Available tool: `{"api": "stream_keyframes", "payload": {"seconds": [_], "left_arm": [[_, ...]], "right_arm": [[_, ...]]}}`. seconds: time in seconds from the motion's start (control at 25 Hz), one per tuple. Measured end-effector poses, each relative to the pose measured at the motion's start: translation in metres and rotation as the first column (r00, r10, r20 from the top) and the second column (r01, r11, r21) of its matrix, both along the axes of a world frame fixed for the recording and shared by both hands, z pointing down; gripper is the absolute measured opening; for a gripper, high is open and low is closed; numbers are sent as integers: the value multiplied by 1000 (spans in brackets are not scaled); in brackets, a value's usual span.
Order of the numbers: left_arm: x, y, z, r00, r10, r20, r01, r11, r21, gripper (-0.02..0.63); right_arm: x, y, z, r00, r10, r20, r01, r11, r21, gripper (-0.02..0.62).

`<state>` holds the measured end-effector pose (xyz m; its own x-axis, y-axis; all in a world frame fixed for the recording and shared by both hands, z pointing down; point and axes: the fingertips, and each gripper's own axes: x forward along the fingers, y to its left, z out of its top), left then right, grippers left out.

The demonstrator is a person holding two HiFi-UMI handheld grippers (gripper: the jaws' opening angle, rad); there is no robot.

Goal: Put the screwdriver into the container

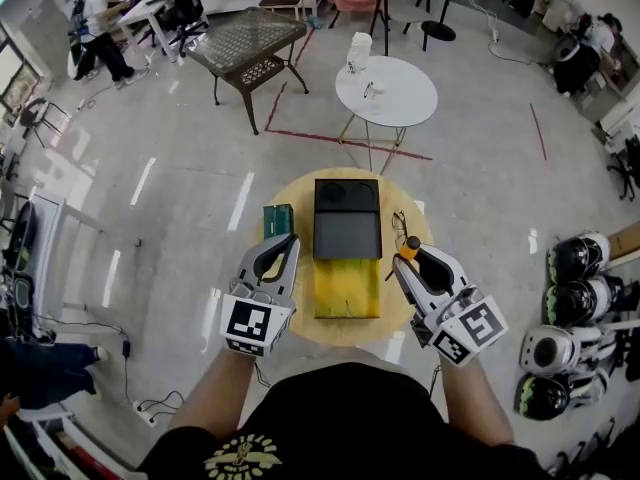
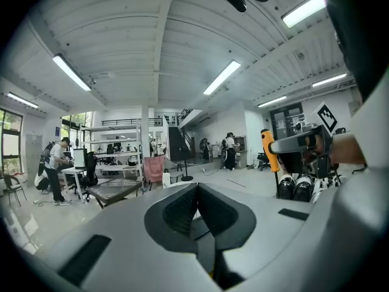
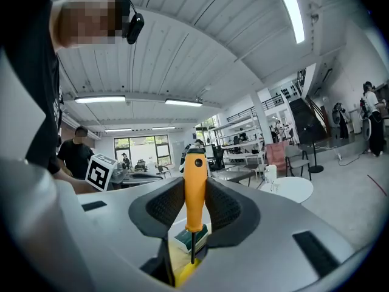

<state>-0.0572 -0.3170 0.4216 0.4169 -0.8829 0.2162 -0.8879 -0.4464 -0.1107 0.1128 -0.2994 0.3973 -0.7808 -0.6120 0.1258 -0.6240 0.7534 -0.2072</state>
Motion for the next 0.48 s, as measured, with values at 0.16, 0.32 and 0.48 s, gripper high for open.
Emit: {"api": "stream_keyframes", "payload": {"seconds": [0.16,0.32,0.48], "left_arm": [[10,-10,-5,1000,-12,8,12,1000,8,15],[23,-15,-8,1000,-12,14,12,1000,14,15],[34,-16,-4,1000,3,30,-3,1000,-2,15]], "right_arm": [[3,-11,-2,999,-31,11,31,1000,5,120],[6,-17,-2,998,-55,19,55,998,11,120],[12,-23,3,998,-56,30,56,998,0,120]]}}
